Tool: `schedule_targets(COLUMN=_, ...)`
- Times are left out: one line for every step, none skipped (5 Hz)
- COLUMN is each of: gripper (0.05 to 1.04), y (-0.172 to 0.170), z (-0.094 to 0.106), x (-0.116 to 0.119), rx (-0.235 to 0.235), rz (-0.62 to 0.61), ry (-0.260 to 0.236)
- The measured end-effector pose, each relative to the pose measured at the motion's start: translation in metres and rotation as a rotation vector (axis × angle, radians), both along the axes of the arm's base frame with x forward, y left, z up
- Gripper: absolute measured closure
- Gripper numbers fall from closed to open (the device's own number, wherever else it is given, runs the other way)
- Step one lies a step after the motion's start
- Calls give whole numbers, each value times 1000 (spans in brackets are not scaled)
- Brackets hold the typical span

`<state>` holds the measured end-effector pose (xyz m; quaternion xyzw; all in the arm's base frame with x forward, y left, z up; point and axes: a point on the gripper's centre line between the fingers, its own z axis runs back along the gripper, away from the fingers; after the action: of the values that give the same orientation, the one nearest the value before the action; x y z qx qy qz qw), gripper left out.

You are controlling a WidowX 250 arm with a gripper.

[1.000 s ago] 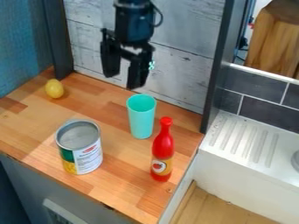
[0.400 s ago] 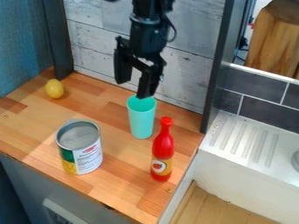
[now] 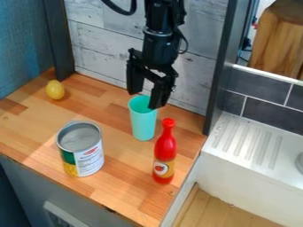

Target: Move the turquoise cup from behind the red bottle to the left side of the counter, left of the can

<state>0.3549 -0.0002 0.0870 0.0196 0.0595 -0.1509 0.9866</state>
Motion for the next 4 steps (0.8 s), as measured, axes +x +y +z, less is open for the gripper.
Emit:
schedule_targets(gripper=83, y=-2, z=3, x=3, rx=-7, rz=3, ry=-12)
schedule_targets(gripper=83, y=-9, z=0, x=2, rx=-9, rz=16, ry=27)
schedule_targets(gripper=83, y=-14, z=-11, x=3, rx=-37, rz=7, ry=45)
schedule_targets(gripper=83, y=-16, z=-20, x=5, rx=-51, rz=6, ry=81)
